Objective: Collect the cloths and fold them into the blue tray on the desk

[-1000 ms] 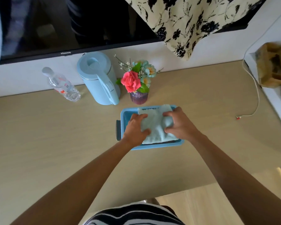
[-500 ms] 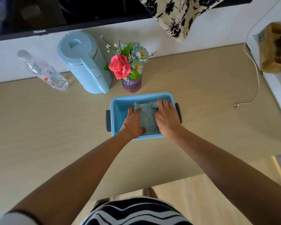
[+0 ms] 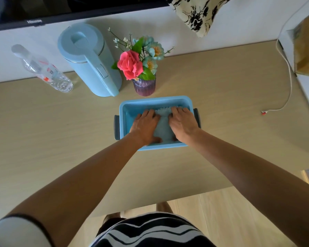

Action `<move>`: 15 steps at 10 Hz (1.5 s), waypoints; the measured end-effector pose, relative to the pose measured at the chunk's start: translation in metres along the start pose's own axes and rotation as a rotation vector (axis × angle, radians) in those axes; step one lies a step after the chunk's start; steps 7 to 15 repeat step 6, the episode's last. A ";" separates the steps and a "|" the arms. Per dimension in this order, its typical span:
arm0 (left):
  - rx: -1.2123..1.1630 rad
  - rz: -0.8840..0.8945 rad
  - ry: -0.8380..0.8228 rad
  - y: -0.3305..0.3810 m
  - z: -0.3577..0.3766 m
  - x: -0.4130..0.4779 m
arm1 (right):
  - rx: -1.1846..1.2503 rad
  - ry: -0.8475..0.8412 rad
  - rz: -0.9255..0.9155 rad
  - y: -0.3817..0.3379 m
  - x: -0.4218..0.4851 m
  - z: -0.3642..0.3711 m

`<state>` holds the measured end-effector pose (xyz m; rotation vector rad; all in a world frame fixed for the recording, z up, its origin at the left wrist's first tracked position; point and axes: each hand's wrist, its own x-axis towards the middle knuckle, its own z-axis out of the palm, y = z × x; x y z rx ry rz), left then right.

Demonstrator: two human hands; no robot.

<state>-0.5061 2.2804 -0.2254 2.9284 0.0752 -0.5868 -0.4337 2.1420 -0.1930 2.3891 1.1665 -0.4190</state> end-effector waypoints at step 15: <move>-0.700 -0.196 0.301 -0.005 -0.020 -0.046 | 0.622 0.078 0.092 0.008 -0.009 -0.012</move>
